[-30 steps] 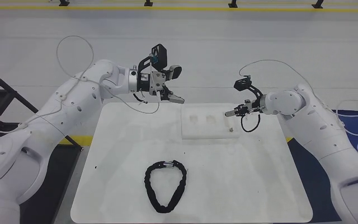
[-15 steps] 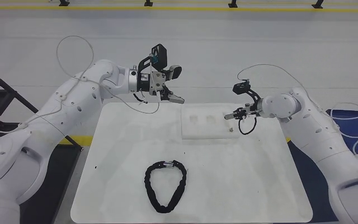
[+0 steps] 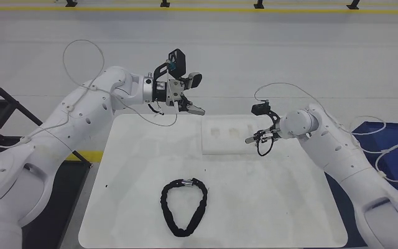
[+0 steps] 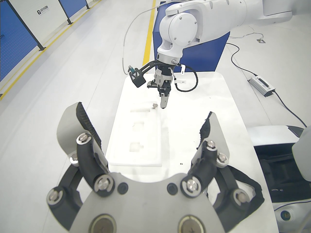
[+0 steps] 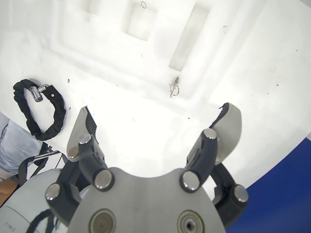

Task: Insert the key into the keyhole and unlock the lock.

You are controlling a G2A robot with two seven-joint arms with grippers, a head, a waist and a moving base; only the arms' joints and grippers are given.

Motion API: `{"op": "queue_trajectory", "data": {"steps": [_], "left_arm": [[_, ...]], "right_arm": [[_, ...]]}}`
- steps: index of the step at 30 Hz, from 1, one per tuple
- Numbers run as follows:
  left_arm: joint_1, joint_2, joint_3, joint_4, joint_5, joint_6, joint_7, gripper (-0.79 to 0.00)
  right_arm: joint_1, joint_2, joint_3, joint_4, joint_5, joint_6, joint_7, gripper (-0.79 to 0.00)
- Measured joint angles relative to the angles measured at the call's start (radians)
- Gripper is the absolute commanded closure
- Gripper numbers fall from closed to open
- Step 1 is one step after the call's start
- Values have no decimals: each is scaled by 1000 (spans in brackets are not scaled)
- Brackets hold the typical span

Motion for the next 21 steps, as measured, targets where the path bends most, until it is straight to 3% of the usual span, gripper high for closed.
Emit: {"op": "queue_trajectory", "data": {"steps": [15, 17, 21], "left_arm": [[0, 0, 0, 0, 0, 0, 0, -785], [0, 0, 0, 0, 0, 0, 0, -785], [0, 0, 0, 0, 0, 0, 0, -785]], "right_arm": [[24, -104, -78, 138, -15, 107, -41, -779], [30, -117, -87, 152, -23, 122, -36, -699], [39, -139, -97, 186, -34, 151, -29, -646]]}}
